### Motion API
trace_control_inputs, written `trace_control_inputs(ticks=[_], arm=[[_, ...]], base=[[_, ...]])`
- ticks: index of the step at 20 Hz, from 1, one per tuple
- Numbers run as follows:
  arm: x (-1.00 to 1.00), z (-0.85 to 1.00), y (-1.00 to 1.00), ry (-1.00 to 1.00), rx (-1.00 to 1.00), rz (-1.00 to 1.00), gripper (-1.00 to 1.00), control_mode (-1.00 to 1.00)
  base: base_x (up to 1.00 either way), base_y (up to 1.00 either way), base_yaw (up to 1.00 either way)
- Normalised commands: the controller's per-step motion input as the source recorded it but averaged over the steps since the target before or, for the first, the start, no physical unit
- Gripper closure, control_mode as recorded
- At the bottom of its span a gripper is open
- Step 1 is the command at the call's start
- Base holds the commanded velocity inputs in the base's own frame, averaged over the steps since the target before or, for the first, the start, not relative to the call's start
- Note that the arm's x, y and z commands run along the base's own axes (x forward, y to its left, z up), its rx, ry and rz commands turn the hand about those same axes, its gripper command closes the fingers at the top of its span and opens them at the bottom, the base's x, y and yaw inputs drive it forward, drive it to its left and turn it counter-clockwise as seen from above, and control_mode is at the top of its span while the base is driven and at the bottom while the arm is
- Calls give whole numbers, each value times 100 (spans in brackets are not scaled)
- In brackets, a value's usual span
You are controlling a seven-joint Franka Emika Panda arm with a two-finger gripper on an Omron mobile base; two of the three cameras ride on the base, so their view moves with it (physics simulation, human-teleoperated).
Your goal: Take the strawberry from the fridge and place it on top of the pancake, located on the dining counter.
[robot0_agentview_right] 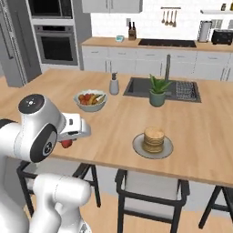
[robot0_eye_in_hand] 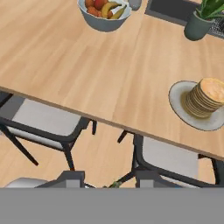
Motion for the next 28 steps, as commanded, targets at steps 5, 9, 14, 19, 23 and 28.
trace_control_inputs(ticks=[5, 9, 14, 19, 23, 28], arm=[[0, 0, 0, 0, 0, 0, 100, 100], [0, 0, 0, 0, 0, 0, 100, 100], [0, 0, 0, 0, 0, 0, 100, 100], [0, 0, 0, 0, 0, 0, 100, 100], [0, 0, 0, 0, 0, 0, 100, 100], [0, 0, 0, 0, 0, 0, 100, 100]], base=[[21, -96, 28], [29, -83, 22], [15, -15, 8], [70, 0, -18], [61, -3, -25], [64, -5, -26]])
